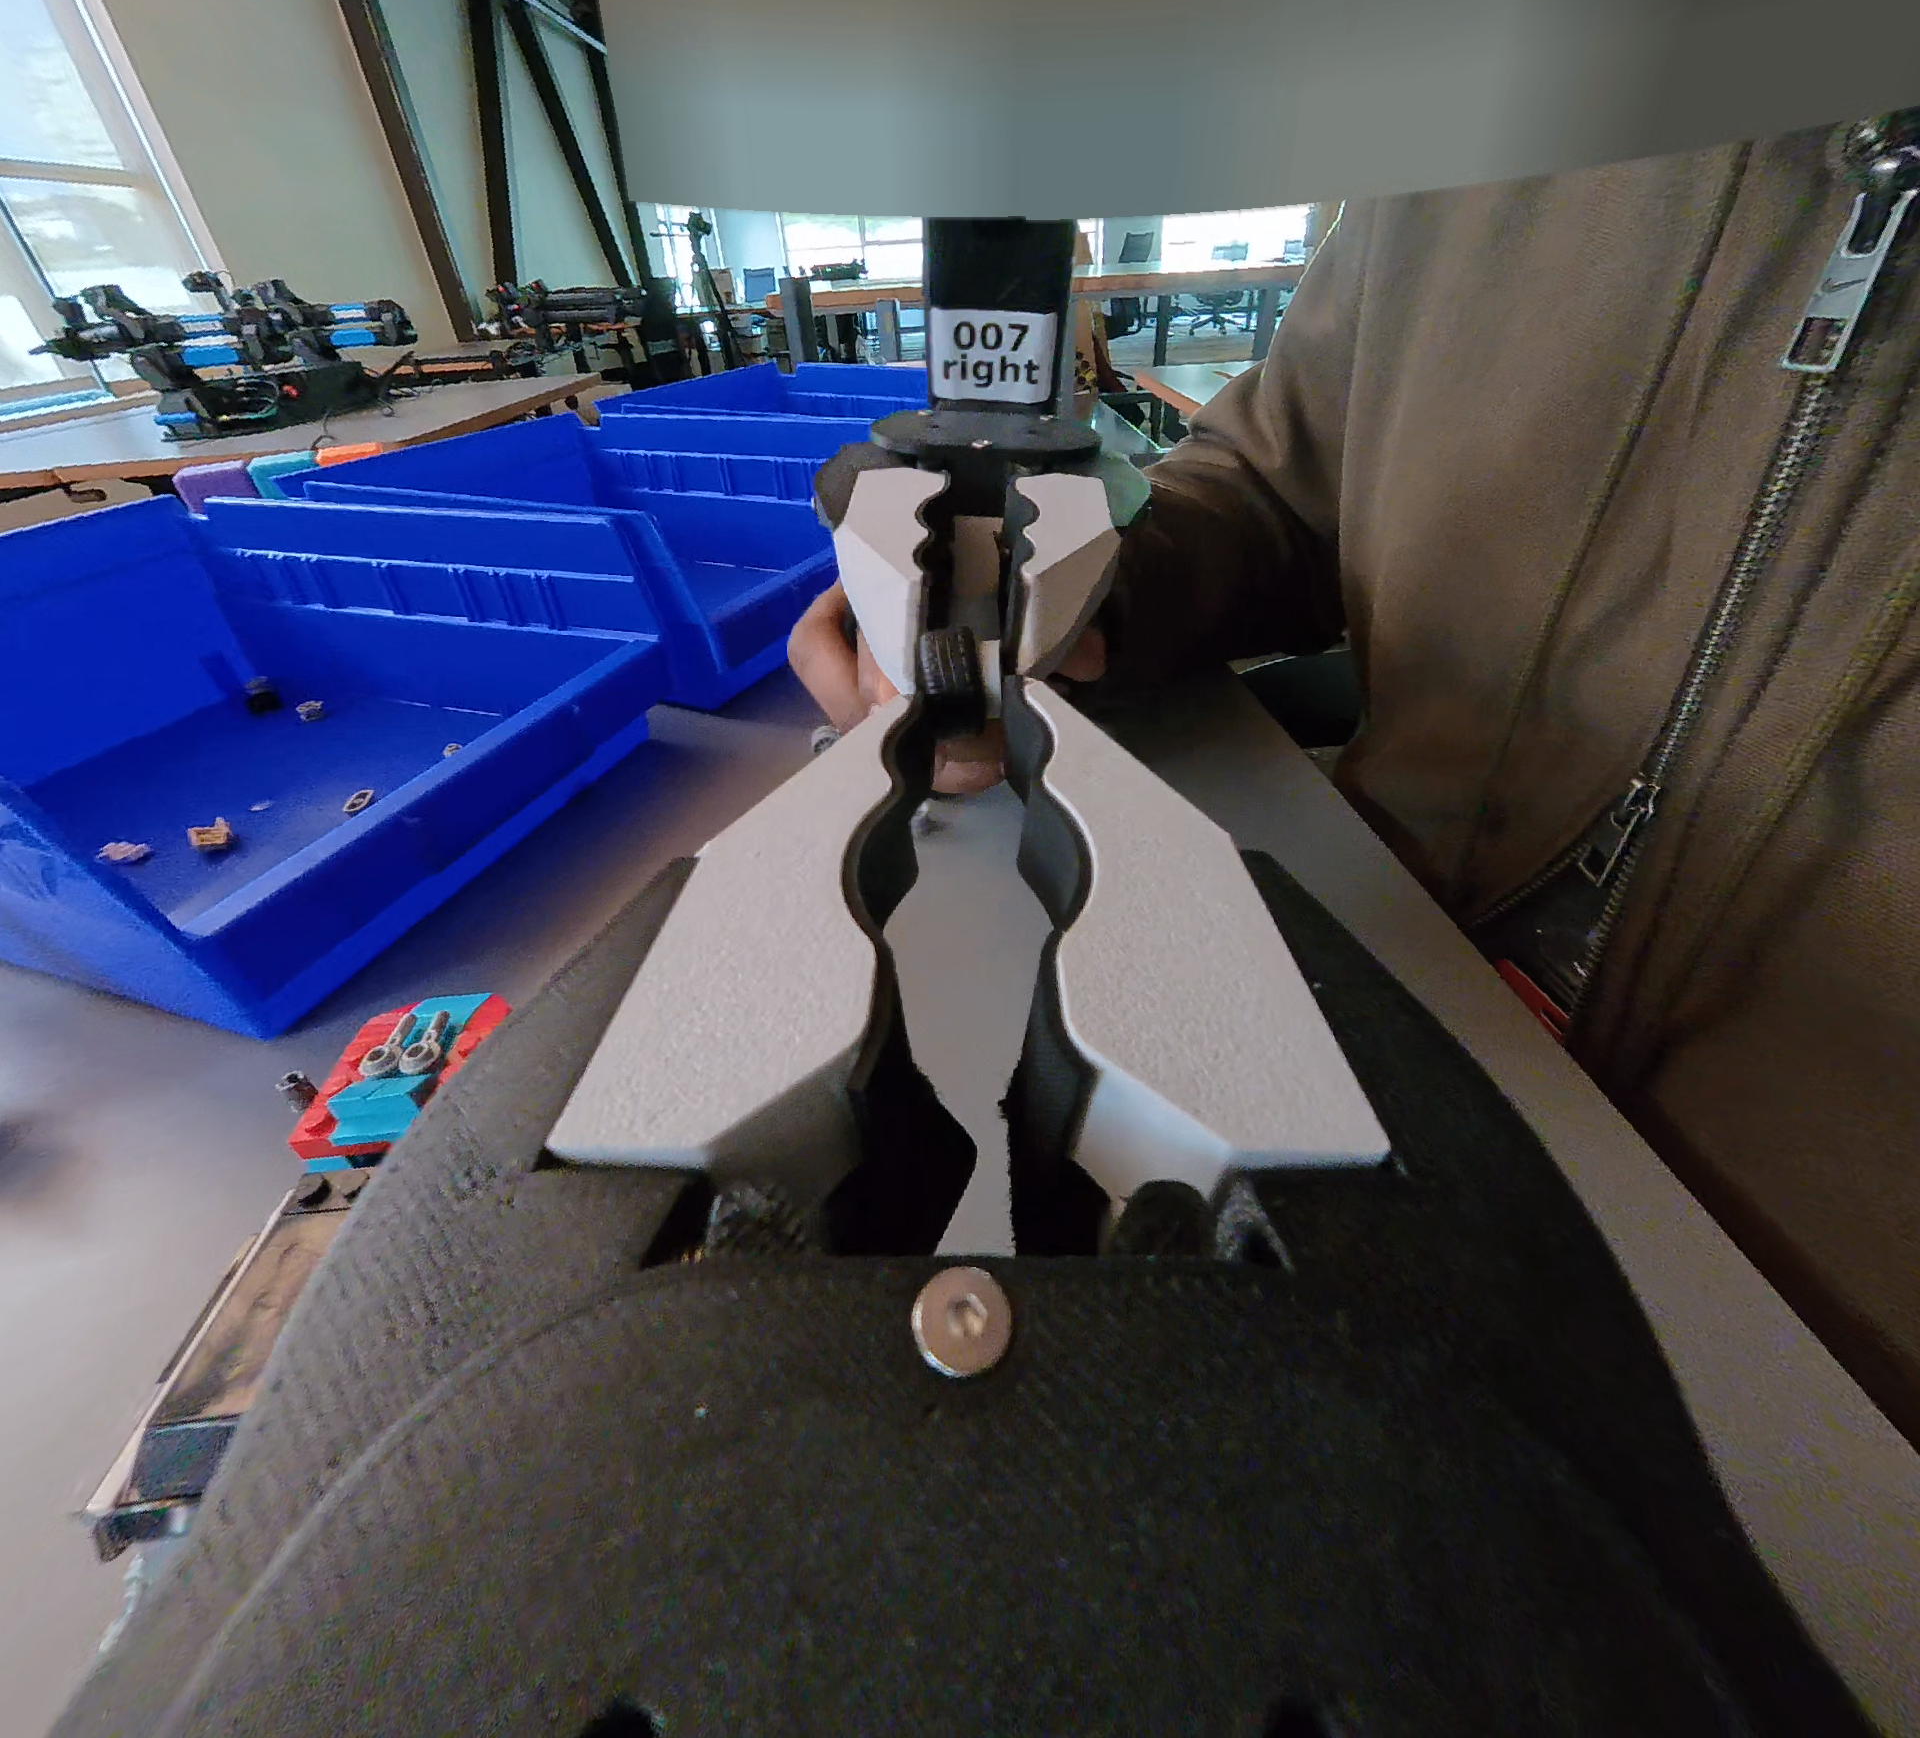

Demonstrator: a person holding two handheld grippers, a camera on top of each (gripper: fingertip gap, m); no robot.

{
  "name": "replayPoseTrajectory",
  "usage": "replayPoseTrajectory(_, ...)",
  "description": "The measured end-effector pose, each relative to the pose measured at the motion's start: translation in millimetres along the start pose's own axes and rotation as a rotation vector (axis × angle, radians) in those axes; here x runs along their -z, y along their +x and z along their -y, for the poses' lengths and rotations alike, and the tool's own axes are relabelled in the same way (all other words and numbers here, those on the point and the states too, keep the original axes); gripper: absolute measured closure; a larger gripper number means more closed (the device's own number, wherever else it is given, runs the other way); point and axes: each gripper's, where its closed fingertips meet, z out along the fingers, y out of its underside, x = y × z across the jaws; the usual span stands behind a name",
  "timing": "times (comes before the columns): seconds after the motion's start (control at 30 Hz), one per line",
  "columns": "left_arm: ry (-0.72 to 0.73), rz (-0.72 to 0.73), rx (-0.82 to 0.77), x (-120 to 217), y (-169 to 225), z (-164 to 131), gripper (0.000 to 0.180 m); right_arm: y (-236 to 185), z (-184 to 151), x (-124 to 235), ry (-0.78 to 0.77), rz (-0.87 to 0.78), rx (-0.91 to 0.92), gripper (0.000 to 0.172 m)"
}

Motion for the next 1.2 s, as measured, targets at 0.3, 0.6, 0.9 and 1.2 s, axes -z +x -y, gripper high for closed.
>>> replayPoseTrajectory(0.3, -0.011, 0.085, -0.038, 0.4, -9.9, 0.4, 0.167, 9.9, -0.4, 0.9, -0.028, -0.097, 0.046, 0.156)
replayPoseTrajectory(0.6, -0.015, 0.154, -0.085, 0.5, -15.7, 1.8, 0.167, 15.4, 0.5, 2.1, -0.035, -0.155, 0.056, 0.156)
replayPoseTrajectory(0.9, -0.006, 0.200, -0.090, 1.2, -21.1, 3.1, 0.167, 20.7, 1.3, 2.7, -0.037, -0.224, 0.057, 0.156)
replayPoseTrajectory(1.2, 0.095, 0.084, 0.078, 0.4, -15.7, 6.4, 0.165, 15.8, 4.8, 4.3, 0.015, -0.118, -0.038, 0.155)
